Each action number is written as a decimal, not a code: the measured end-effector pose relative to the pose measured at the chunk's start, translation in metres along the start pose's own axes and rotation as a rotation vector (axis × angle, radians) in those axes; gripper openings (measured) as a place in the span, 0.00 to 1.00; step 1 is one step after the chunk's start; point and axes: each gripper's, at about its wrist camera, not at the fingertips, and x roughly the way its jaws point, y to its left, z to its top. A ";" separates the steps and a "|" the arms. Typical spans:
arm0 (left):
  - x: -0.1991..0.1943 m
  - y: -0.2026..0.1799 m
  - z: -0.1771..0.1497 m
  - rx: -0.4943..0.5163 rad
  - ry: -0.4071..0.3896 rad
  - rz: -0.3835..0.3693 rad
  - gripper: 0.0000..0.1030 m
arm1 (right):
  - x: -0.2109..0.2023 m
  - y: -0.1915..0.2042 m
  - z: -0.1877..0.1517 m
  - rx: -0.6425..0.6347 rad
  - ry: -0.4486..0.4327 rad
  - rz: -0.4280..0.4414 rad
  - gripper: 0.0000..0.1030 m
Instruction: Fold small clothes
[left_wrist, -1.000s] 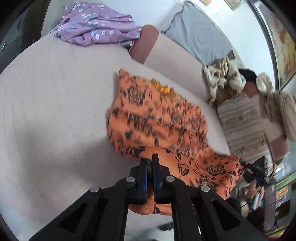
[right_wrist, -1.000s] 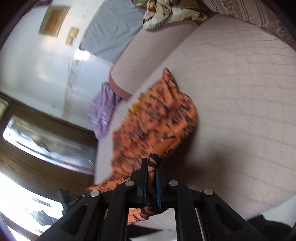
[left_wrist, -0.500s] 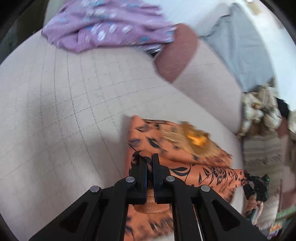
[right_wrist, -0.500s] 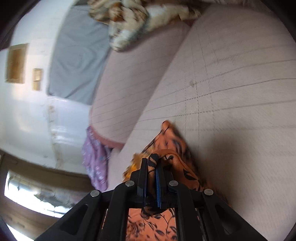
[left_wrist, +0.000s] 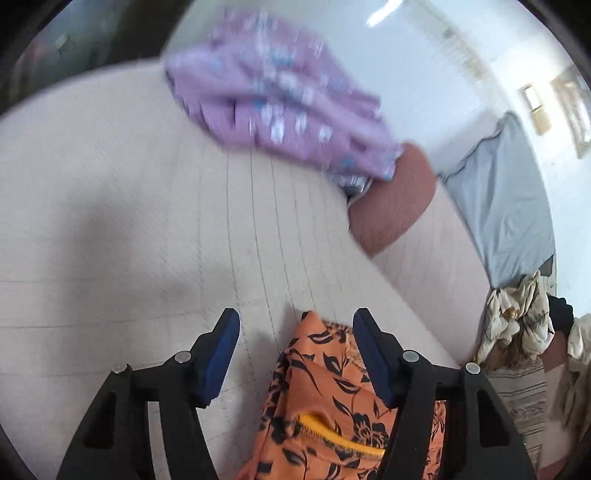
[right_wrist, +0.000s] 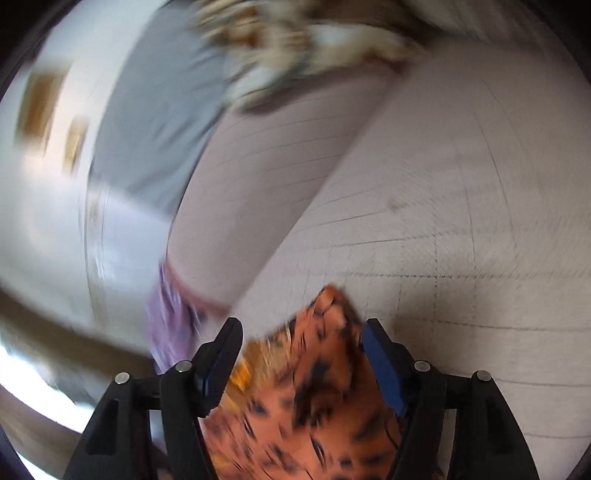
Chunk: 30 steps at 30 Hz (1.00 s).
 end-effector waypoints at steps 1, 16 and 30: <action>-0.013 -0.004 -0.009 0.023 -0.018 0.019 0.63 | -0.007 0.016 -0.009 -0.095 0.016 -0.038 0.65; 0.003 -0.045 -0.151 0.429 0.265 0.160 0.63 | 0.076 0.112 -0.192 -0.579 0.420 -0.179 0.37; 0.021 -0.054 -0.134 0.437 0.232 0.179 0.65 | 0.142 0.150 -0.081 -0.387 0.045 -0.140 0.38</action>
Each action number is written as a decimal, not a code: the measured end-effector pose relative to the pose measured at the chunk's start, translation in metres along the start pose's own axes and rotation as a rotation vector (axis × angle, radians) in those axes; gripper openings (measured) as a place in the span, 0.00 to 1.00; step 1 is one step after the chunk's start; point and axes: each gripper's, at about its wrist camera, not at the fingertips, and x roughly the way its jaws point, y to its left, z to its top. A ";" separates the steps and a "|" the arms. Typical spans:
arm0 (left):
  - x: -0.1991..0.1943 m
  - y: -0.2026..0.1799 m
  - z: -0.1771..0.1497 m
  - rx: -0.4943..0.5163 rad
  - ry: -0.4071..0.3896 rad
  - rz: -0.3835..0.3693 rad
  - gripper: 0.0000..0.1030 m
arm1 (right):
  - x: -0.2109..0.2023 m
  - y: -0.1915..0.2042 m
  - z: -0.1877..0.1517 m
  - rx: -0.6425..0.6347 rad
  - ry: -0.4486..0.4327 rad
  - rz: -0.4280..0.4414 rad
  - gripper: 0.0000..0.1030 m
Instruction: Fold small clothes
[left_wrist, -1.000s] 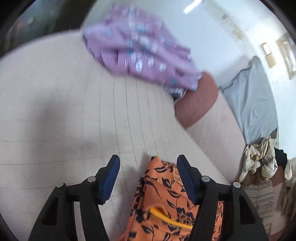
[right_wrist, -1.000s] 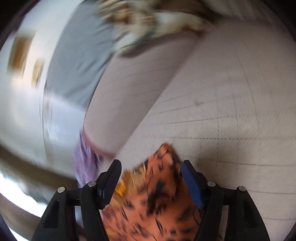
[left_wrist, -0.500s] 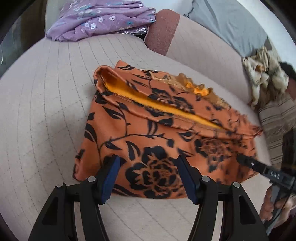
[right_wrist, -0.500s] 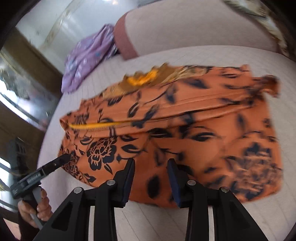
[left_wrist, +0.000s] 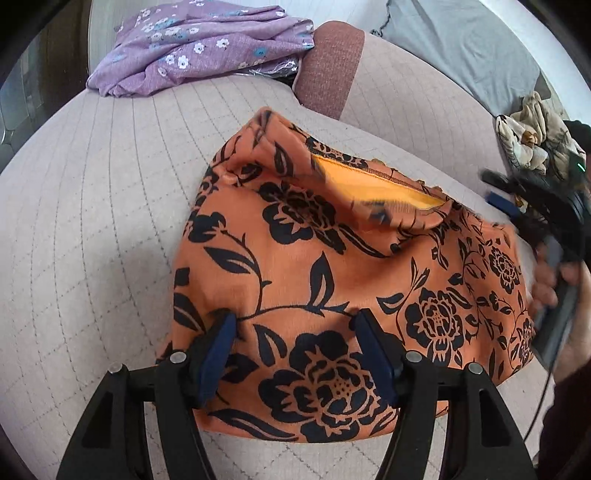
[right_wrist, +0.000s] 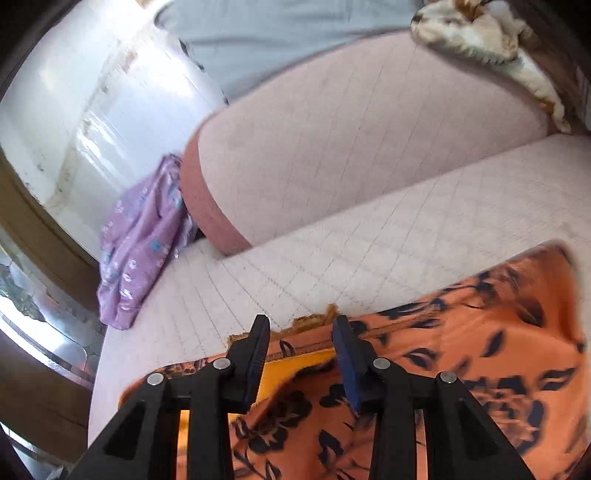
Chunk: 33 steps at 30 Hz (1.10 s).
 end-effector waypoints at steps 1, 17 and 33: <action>-0.001 0.000 0.001 -0.004 -0.007 0.005 0.65 | -0.011 -0.002 -0.003 -0.024 -0.007 -0.013 0.38; -0.003 -0.002 -0.001 0.027 -0.037 0.104 0.66 | -0.002 -0.100 0.005 -0.016 0.118 -0.370 0.38; -0.008 0.014 0.002 -0.004 -0.047 0.162 0.66 | 0.016 0.081 -0.093 -0.389 0.379 0.132 0.40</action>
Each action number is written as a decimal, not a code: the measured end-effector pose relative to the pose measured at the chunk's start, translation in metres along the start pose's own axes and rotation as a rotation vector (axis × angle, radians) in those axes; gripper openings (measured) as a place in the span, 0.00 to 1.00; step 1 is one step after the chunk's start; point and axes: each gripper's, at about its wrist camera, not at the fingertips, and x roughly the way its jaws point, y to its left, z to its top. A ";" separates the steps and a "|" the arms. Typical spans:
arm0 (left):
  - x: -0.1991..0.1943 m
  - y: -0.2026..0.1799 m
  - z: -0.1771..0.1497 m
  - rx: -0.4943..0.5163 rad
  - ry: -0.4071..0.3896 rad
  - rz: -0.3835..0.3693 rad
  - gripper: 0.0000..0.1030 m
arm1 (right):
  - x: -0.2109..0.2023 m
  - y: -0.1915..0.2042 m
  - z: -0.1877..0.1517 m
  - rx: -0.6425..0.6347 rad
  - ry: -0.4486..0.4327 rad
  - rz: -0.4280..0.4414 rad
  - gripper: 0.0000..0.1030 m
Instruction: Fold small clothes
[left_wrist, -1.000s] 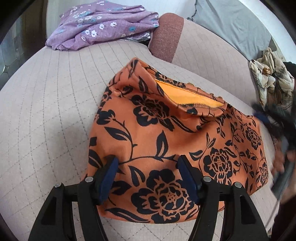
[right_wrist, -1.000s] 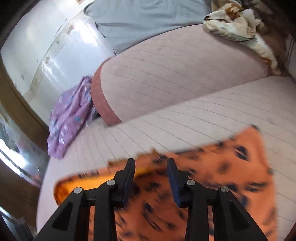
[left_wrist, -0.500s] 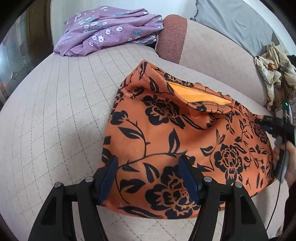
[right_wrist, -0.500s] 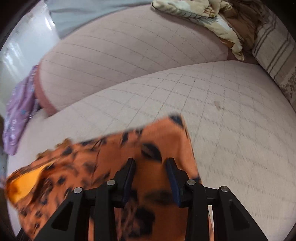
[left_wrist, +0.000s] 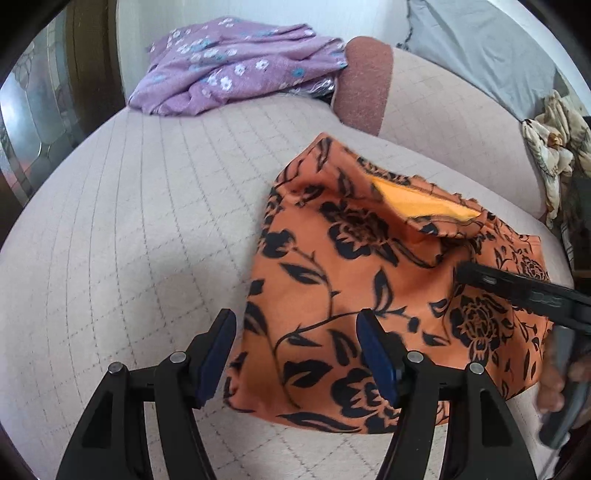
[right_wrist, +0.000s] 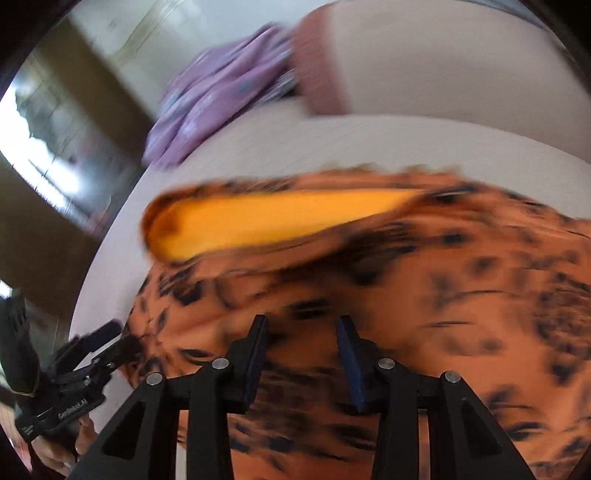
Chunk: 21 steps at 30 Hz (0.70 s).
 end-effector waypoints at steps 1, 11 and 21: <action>0.002 0.002 -0.001 -0.006 0.009 0.002 0.66 | 0.010 0.012 0.005 -0.028 -0.005 -0.020 0.40; 0.013 0.012 0.003 -0.007 0.036 0.004 0.66 | 0.068 0.001 0.097 0.258 -0.153 -0.090 0.40; -0.002 0.012 0.015 -0.006 -0.052 -0.020 0.66 | -0.038 -0.046 0.014 0.245 -0.219 -0.107 0.40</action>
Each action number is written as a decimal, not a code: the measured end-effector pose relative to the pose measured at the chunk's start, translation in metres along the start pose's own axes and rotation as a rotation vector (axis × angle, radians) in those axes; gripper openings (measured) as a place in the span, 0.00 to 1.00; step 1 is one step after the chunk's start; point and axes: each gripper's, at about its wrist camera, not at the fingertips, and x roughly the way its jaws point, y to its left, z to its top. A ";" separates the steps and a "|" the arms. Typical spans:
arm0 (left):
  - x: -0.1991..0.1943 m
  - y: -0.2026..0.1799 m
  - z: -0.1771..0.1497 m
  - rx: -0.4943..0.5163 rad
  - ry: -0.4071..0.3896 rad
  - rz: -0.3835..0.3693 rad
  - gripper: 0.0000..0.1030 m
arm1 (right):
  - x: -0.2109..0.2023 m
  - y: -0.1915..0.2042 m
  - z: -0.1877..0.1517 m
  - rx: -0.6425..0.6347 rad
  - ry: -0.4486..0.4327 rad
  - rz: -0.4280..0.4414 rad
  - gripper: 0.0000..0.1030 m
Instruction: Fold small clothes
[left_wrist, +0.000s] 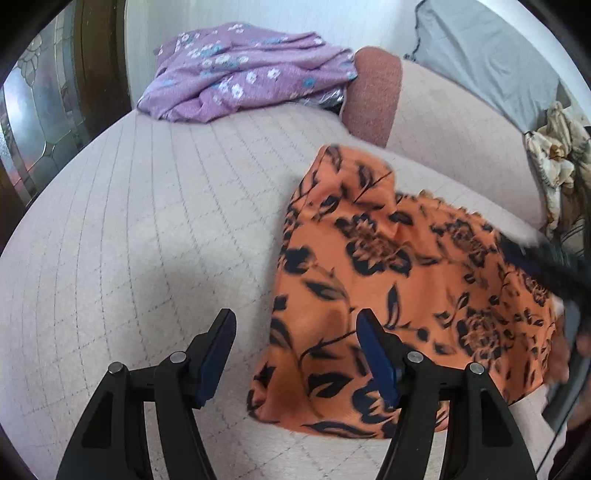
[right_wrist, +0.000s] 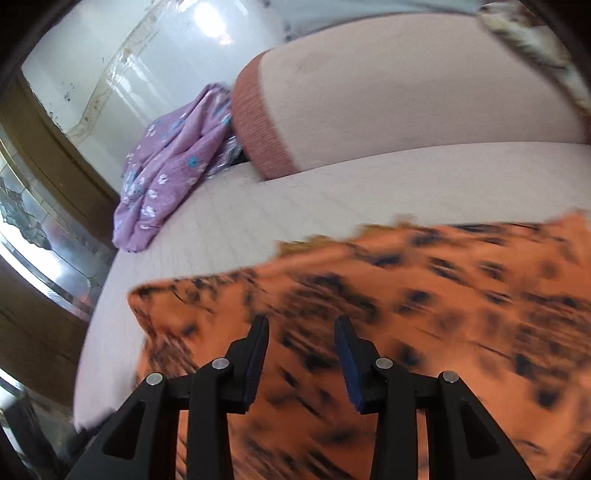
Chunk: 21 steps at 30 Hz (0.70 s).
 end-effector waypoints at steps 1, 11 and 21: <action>0.000 -0.003 0.007 0.003 -0.006 -0.033 0.66 | -0.008 -0.010 -0.004 0.002 -0.006 -0.019 0.40; 0.063 -0.040 0.075 -0.030 0.066 -0.185 0.67 | -0.059 -0.126 0.007 0.208 -0.073 -0.102 0.40; 0.132 -0.034 0.110 0.019 0.122 0.047 0.67 | -0.013 -0.190 0.046 0.299 -0.127 -0.216 0.40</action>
